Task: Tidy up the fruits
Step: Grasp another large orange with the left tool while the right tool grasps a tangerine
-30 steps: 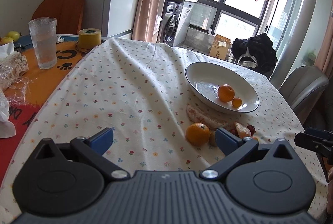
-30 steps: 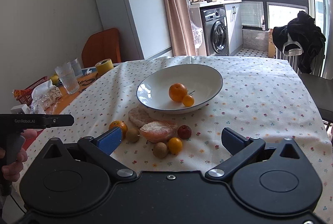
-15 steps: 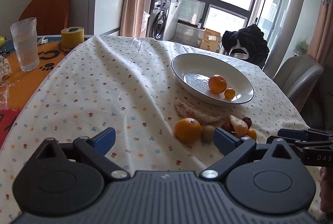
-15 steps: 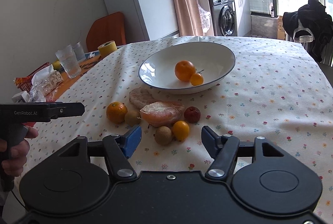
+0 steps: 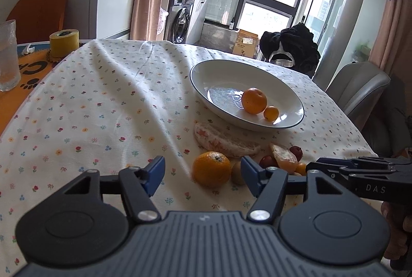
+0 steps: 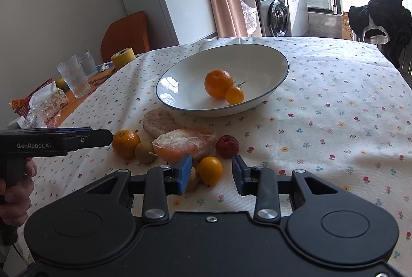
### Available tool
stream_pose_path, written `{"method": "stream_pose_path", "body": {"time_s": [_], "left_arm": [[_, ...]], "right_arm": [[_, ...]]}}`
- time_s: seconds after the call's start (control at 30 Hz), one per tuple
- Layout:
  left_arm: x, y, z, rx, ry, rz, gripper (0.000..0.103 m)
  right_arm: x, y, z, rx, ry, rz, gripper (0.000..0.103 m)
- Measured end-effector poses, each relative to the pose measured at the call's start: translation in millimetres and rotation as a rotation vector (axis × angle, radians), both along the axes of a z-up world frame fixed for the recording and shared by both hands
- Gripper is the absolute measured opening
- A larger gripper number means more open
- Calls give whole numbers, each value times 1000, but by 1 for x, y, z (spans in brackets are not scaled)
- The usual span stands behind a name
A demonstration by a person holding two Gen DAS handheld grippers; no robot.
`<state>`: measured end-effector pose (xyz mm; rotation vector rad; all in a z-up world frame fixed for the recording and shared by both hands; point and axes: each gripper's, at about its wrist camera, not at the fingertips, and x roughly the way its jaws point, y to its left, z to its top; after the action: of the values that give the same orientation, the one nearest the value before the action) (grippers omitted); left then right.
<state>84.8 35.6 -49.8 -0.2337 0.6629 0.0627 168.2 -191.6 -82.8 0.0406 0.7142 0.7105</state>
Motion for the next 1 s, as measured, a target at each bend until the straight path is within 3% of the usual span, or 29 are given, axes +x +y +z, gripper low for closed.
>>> {"method": "stream_pose_path", "body": {"time_s": [0.27, 0.47, 0.53, 0.6, 0.63, 1.0], "left_arm": [[19, -3, -10, -46, 16, 7, 46], [25, -7, -20, -42, 35, 35, 44], [25, -7, -23, -38, 49, 38, 44], [25, -6, -25, -33, 54, 34, 44], [25, -6, -25, -30, 56, 33, 38], [10, -10, -8, -12, 14, 40, 38]], "right_arm": [[14, 5, -10, 7, 31, 4, 31], [13, 7, -15, -15, 21, 27, 29], [13, 7, -15, -20, 21, 28, 22], [14, 4, -14, -13, 30, 27, 22], [13, 3, -14, -11, 31, 25, 22], [7, -3, 0, 7, -6, 14, 21]]}}
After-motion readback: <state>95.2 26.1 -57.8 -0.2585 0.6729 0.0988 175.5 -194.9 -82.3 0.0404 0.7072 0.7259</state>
